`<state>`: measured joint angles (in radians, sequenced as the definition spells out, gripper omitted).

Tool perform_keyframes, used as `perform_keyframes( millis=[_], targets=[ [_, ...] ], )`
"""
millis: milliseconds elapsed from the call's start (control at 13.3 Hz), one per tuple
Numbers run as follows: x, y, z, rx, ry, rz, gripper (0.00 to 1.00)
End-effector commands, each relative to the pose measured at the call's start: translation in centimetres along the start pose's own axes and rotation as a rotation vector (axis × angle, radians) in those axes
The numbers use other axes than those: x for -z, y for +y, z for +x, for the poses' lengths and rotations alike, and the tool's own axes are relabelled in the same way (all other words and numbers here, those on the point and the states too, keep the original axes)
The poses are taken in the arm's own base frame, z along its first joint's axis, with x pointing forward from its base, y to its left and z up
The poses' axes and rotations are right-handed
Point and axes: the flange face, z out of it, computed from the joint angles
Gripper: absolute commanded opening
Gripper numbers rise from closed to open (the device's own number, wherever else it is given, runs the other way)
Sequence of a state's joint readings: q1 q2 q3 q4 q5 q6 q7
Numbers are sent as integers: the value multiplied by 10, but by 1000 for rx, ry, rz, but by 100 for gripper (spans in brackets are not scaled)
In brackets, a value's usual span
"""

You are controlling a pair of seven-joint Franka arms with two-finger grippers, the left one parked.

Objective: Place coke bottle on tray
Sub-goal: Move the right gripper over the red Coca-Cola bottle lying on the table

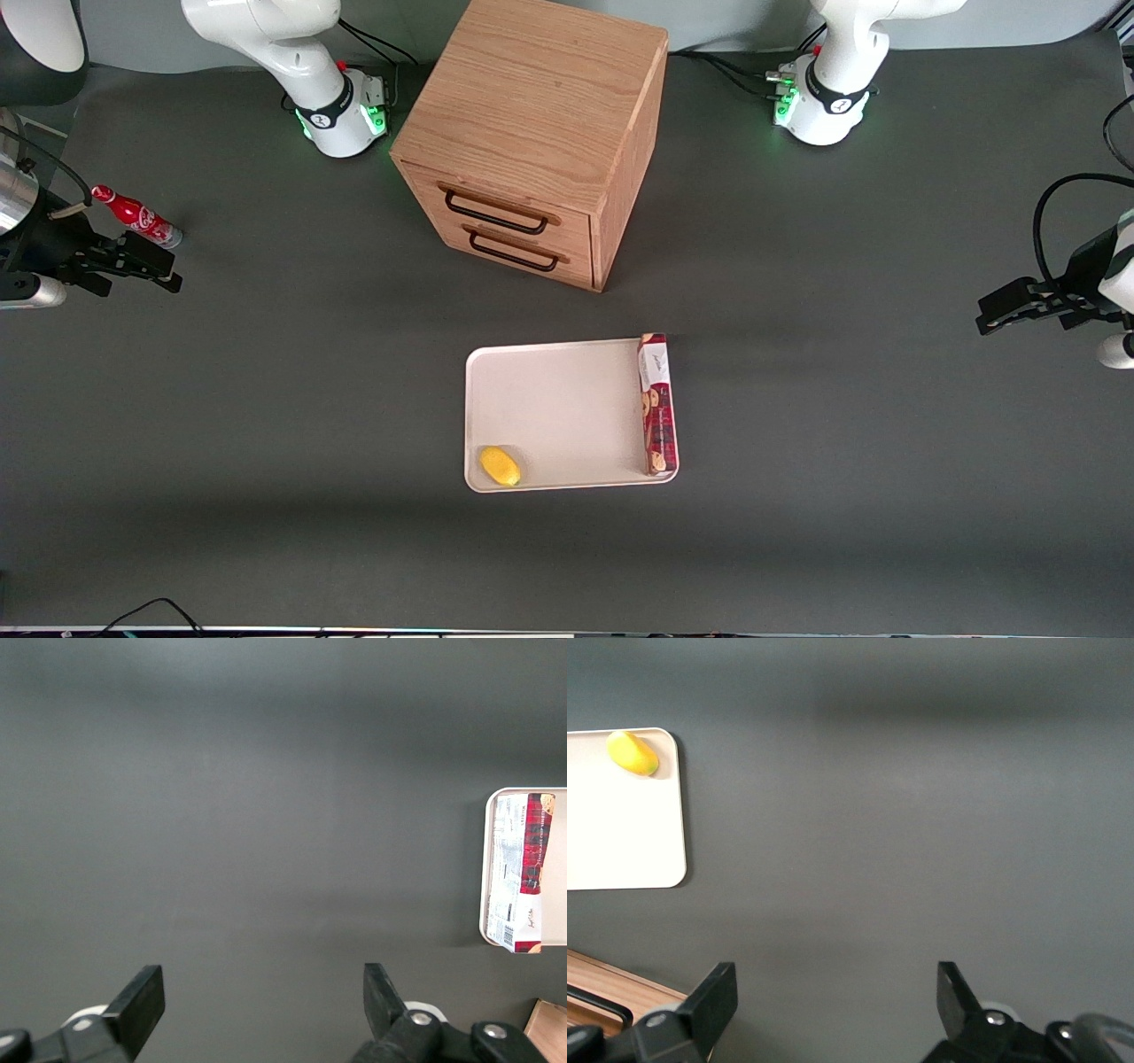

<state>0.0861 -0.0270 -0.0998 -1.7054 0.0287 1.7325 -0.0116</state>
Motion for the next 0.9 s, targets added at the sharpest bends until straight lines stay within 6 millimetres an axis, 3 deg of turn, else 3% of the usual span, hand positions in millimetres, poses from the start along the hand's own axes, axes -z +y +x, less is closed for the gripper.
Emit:
perform_keyframes(
  millis=[0, 825],
  targets=[
    [1, 2, 6, -11, 5, 3, 100],
    [-2, 3, 6, -12, -13, -22, 100]
  ],
)
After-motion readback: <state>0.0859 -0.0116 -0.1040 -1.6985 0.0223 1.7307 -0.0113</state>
